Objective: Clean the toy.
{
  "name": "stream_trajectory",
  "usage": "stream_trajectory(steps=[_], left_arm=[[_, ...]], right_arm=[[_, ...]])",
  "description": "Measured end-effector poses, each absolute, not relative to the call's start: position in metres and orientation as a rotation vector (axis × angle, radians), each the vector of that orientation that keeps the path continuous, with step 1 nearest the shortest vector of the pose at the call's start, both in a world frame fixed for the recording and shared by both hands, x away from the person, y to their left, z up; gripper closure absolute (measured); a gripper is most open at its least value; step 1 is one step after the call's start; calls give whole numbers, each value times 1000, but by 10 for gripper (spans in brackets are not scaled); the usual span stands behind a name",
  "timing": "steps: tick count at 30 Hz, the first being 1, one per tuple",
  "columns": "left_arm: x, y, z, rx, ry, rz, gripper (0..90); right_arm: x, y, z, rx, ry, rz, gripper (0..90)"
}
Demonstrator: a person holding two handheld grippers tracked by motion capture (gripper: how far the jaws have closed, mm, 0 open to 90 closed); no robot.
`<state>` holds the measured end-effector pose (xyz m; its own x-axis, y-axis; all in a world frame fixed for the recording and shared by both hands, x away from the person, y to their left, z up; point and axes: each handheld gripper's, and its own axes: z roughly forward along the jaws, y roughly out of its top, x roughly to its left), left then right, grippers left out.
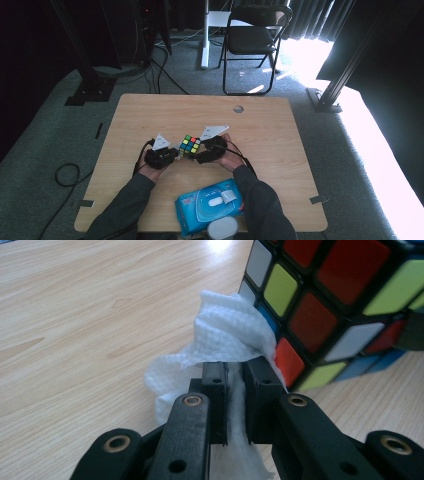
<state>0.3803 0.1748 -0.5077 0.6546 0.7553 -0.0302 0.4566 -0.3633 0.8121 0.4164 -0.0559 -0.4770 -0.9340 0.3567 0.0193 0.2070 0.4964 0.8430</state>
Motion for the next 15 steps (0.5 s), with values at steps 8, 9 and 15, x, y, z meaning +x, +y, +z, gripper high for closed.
stream_trajectory(steps=[8,9,15], left_arm=[[373,179,-508,2018,918,427,818],[373,180,-508,2021,914,428,818],[369,178,-504,2019,895,436,818]], right_arm=[[420,-58,-481,541,2561,1386,343],[420,-57,-481,545,2558,1383,343],[420,-57,-481,563,2547,1361,343]])
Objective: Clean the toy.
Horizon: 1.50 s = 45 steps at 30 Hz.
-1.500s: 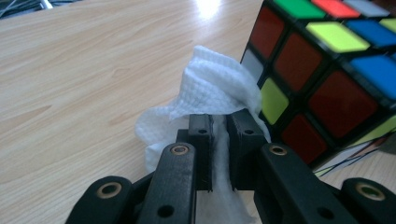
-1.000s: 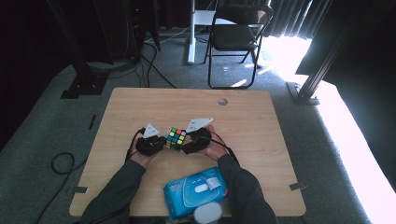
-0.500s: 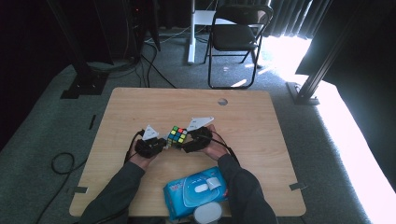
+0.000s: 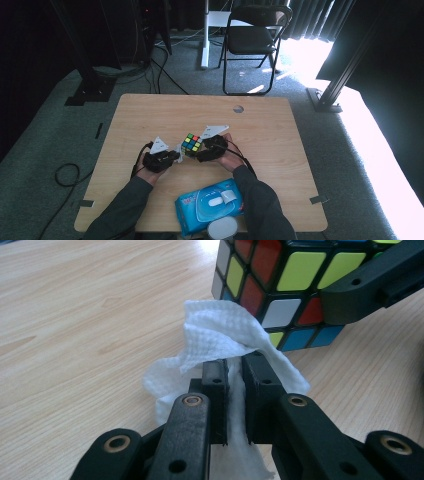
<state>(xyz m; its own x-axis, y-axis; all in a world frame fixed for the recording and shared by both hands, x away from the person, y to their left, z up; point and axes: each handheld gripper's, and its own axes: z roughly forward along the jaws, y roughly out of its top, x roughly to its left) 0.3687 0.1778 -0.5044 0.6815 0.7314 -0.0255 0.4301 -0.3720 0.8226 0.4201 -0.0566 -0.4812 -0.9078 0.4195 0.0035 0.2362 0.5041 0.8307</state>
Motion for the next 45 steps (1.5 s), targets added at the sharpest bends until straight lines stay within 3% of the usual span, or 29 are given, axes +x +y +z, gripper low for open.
stream_trajectory(steps=[45], left_arm=[[354,162,-481,1990,759,445,814]], right_arm=[[420,-50,-490,599,2562,1286,343]])
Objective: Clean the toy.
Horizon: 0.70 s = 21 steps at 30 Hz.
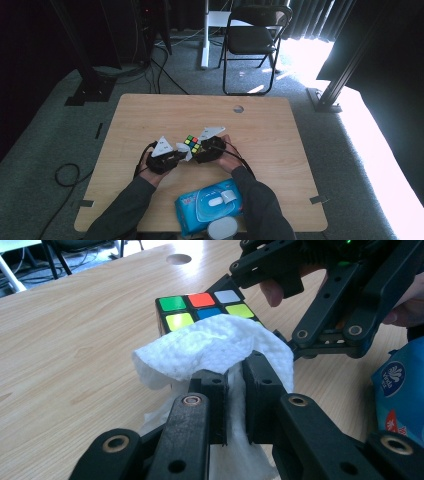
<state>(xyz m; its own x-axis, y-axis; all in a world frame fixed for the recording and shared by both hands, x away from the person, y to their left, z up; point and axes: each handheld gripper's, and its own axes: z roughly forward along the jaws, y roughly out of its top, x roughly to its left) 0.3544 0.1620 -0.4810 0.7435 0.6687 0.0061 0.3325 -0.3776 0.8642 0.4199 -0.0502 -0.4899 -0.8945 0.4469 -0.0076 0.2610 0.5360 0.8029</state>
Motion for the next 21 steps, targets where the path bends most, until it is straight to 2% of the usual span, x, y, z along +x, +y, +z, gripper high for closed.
stream_trajectory(steps=[21], left_arm=[[364,166,-503,2031,852,434,812]], right_arm=[[422,-58,-486,643,2531,1374,343]])
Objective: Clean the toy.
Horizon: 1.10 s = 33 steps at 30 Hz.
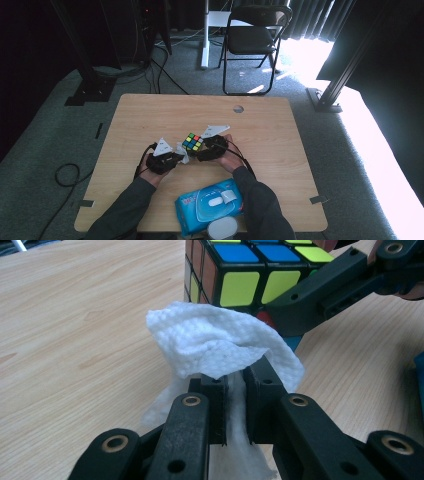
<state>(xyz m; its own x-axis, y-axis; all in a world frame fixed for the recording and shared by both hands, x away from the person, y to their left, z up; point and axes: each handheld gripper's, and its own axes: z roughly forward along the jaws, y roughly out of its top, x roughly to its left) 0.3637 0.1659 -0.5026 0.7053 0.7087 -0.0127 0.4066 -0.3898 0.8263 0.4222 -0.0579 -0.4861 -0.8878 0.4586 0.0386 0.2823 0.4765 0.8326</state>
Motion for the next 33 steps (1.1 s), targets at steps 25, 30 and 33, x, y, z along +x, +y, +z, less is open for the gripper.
stream_trajectory(steps=[25,30,33], left_arm=[[355,138,-510,2096,752,389,811],[360,143,-518,2102,794,387,811],[363,147,-520,2091,818,384,811]], right_arm=[[424,-55,-483,708,2491,1426,342],[424,-57,-481,710,2491,1457,343],[422,-56,-480,696,2501,1463,342]])
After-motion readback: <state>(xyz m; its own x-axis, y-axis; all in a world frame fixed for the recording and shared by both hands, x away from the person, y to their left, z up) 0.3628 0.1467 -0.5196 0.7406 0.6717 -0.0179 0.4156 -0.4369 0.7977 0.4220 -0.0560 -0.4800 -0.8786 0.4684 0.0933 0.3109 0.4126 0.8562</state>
